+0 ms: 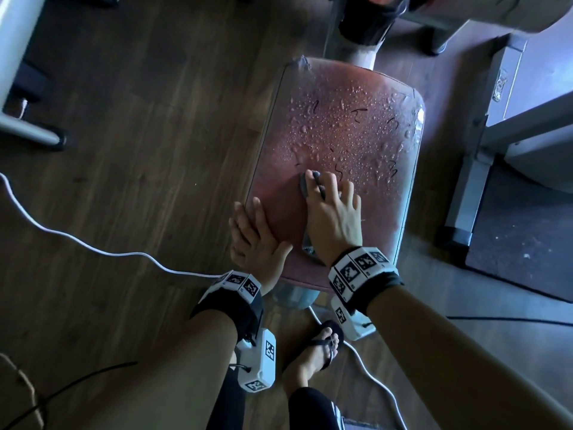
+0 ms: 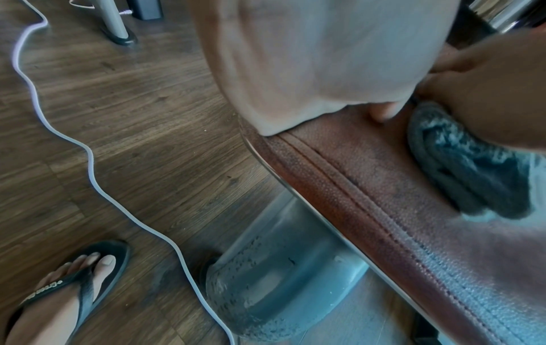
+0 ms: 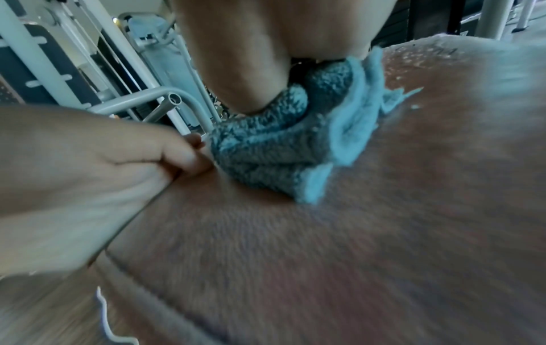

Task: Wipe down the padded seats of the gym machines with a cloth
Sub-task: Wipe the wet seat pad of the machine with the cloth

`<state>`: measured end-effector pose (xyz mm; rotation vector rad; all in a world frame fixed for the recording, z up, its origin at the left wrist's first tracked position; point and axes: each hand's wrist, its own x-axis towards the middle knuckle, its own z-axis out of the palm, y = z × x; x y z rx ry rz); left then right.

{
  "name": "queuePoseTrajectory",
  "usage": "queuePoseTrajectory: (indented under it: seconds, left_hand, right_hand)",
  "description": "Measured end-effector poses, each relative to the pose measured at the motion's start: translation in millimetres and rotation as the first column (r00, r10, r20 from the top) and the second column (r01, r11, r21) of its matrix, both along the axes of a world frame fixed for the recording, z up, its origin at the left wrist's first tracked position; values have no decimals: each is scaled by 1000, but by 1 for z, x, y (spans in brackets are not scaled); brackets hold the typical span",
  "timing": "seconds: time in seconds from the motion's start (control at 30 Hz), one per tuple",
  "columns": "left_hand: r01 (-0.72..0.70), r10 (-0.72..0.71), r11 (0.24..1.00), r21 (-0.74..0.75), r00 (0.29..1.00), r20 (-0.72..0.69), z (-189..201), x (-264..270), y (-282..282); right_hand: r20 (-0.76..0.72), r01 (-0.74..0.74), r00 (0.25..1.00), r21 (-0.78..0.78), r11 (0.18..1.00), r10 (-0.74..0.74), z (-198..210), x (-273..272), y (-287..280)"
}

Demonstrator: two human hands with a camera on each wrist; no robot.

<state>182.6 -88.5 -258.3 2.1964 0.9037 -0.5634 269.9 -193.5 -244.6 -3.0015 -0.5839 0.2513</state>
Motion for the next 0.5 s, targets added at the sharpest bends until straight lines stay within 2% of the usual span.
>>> queuePoseTrajectory:
  seconds: [0.17, 0.4, 0.5]
  left_hand:
    - [1, -1, 1000, 31, 1000, 3, 0, 0, -2]
    - [-15, 15, 1000, -23, 1000, -6, 1, 1, -1]
    - [4, -4, 1000, 12, 1000, -24, 2, 1, -2]
  right_hand:
    - [-56, -49, 997, -42, 998, 47, 3, 3, 0]
    - [-62, -129, 990, -13, 992, 128, 4, 28, 26]
    - [-46, -227, 973, 0, 974, 227, 6, 16, 13]
